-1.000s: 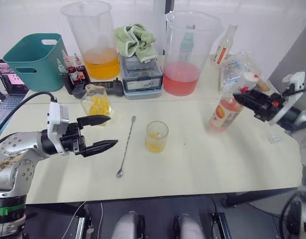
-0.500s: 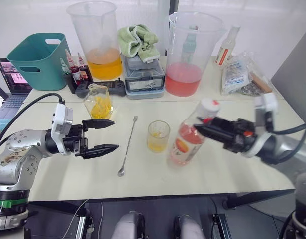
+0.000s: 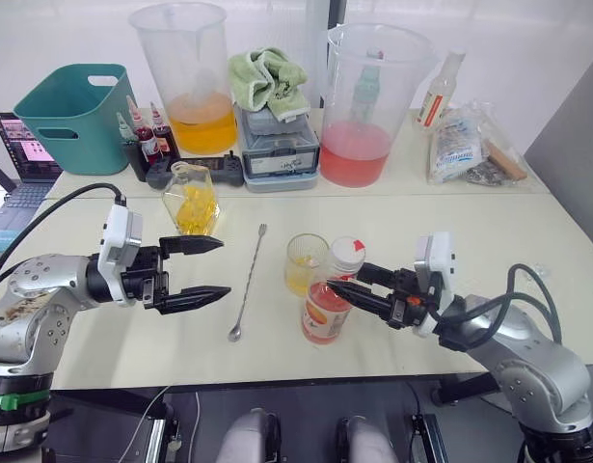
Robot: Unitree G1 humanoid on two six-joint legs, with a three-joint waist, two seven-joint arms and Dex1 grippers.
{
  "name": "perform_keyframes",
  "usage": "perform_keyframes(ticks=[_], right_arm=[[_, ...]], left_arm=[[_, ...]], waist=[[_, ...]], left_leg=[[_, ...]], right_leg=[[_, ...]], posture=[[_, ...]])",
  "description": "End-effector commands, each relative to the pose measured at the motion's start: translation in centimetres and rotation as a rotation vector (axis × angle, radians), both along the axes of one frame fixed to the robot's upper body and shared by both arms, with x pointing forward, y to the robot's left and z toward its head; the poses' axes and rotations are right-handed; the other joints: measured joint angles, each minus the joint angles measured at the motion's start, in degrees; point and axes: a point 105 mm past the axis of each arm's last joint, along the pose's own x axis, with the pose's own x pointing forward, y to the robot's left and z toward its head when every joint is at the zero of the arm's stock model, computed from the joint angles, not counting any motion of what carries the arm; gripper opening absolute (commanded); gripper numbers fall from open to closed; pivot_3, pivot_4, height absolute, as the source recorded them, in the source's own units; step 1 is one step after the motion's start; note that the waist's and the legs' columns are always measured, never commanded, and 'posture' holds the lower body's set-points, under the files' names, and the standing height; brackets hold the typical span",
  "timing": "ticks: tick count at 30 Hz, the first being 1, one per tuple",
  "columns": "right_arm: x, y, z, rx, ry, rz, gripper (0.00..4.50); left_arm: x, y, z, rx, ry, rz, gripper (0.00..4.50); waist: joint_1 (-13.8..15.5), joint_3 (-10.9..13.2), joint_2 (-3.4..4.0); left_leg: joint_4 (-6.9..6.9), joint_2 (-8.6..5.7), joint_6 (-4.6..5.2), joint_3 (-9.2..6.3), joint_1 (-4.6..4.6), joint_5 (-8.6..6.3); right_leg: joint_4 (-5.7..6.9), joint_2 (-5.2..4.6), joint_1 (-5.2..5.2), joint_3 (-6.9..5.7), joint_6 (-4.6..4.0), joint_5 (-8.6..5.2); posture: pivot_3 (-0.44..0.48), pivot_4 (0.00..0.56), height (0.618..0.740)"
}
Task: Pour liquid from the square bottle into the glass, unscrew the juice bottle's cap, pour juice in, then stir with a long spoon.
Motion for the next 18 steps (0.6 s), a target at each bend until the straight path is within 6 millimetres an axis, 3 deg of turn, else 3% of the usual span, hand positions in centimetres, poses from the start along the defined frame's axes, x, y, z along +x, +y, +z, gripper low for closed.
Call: perform_keyframes(ticks=[1, 3, 10, 14, 18], right_arm=[[-0.1, 0.1, -0.3, -0.019, -0.005, -0.008, 1.11], [-0.3, 0.2, -0.5, -0.027, 0.002, 0.006, 2.14], [-0.9, -0.6, -0.4, -0.146, -0.054, 0.125, 4.48], [0.4, -2.9, 0.2, -0.278, -0.117, 0.246, 4.48], [1.6, -3.5, 1.8, -0.281, -0.105, 0.391, 4.48]], left_arm=[[-0.5, 0.0, 1.3, 0.007, -0.046, -0.01, 4.5], [-0.5, -0.1, 1.3, 0.008, -0.044, -0.013, 4.5], [-0.5, -0.3, 0.8, 0.021, -0.036, -0.017, 4.5], [-0.5, -0.5, 0.7, 0.025, -0.036, -0.023, 4.5], [-0.5, -0.4, 1.2, 0.019, -0.055, -0.011, 4.5]], waist=[[0.02, 0.0, -0.01], [0.05, -0.02, -0.03], [0.05, -0.02, -0.04], [-0.05, -0.01, -0.05], [-0.1, -0.01, -0.06]], left_leg=[[0.01, 0.0, -0.01, 0.0, 0.0, 0.01], [0.03, 0.0, -0.02, -0.03, 0.0, 0.01], [0.03, 0.0, -0.02, -0.03, 0.0, 0.0], [0.06, 0.0, 0.01, -0.04, 0.0, -0.01], [0.11, 0.03, 0.05, -0.02, 0.0, -0.02]], right_leg=[[-0.01, 0.0, 0.0, 0.0, 0.0, 0.0], [-0.01, 0.0, 0.01, 0.0, -0.01, -0.01], [-0.01, 0.0, 0.01, 0.0, -0.02, -0.01], [-0.03, 0.0, 0.03, -0.01, -0.02, -0.01], [-0.02, 0.02, 0.02, 0.0, -0.03, -0.01]], posture=[[0.0, 0.15, 0.739], [0.0, 0.15, 0.739], [0.0, 0.15, 0.739], [0.0, 0.15, 0.739], [0.0, 0.15, 0.739]])
